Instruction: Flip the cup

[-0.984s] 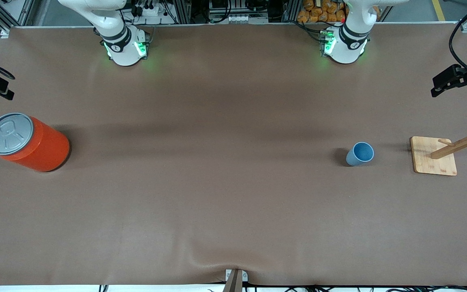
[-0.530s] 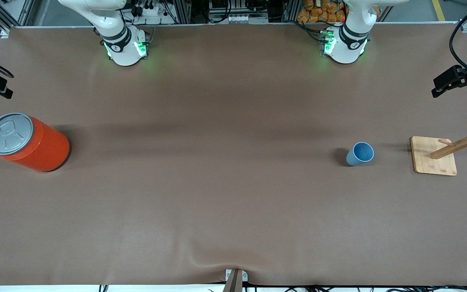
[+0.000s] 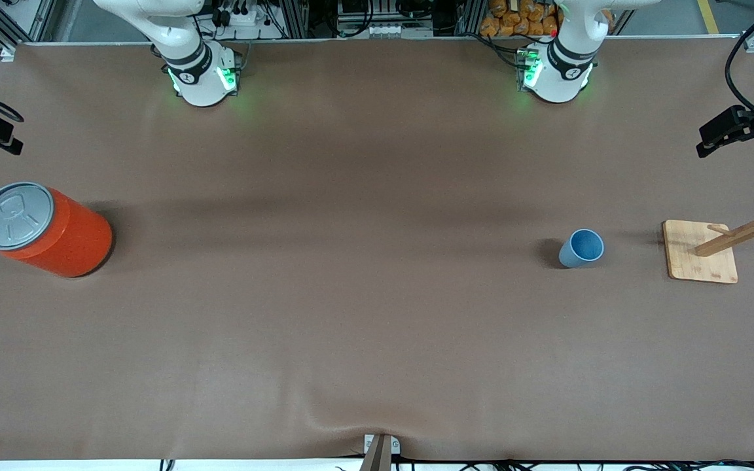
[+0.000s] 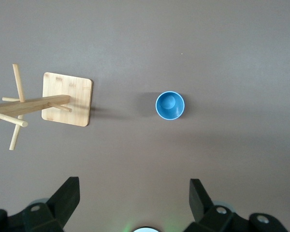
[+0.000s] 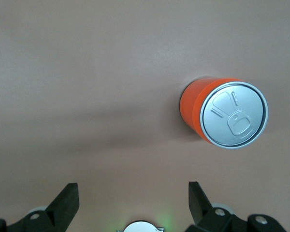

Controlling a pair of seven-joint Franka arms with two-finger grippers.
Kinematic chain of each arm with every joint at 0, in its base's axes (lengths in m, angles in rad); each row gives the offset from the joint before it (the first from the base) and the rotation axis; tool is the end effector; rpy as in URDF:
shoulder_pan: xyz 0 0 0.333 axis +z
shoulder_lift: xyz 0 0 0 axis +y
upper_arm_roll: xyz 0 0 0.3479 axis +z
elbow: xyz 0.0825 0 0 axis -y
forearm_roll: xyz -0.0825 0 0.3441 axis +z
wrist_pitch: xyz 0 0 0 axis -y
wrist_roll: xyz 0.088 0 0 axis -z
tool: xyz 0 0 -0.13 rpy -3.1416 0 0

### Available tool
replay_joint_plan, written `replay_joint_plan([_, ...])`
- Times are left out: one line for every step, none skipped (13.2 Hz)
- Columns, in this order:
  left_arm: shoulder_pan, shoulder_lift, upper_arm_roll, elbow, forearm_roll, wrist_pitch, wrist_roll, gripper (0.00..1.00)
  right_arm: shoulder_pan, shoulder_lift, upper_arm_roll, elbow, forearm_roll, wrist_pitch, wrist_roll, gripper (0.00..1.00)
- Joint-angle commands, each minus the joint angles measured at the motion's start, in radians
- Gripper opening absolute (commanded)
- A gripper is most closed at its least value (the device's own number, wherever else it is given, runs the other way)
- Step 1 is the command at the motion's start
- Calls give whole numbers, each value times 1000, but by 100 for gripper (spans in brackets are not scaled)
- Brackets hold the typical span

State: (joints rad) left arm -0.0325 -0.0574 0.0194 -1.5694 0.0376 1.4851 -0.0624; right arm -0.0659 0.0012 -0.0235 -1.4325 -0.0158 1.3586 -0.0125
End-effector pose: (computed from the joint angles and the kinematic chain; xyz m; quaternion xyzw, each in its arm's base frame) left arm 0.4856 -0.0009 0.6554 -0.9994 -0.0260 0.0128 0.0187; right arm 0.4883 -0.0461 0.6733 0.9985 -0.0398 -0.0379 0.0059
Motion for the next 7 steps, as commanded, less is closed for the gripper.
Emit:
replay_joint_plan([5,-9,1,-4,-12,0,3,100,1,-10,-1,4,-6,-16,-9,100])
replay_joint_plan([6,-9,1,-4,-13,0,3,100,1,-10,-1,3,-6,-21,-9,100])
replay_joint_plan([6,-9,1,-4,-15,-2,3,100,3,-10,-1,3,-6,-29,-9,100])
replay_joint_plan([6,-9,1,-4,-25,-3,3,100,5,-10,2,4,-6,-32,-9,100])
replay_joint_plan([6,-7,1,-4,-39,-2,3,100,6,-10,5,4,-6,-32,-7,100])
replay_joint_plan([6,-1,1,-4,-47,-2,3,100,8,-10,8,4,-6,-33,-6,100])
replay_joint_plan([5,1,1,-4,-47,-2,3,100,6,-10,8,6,-6,-36,-7,100])
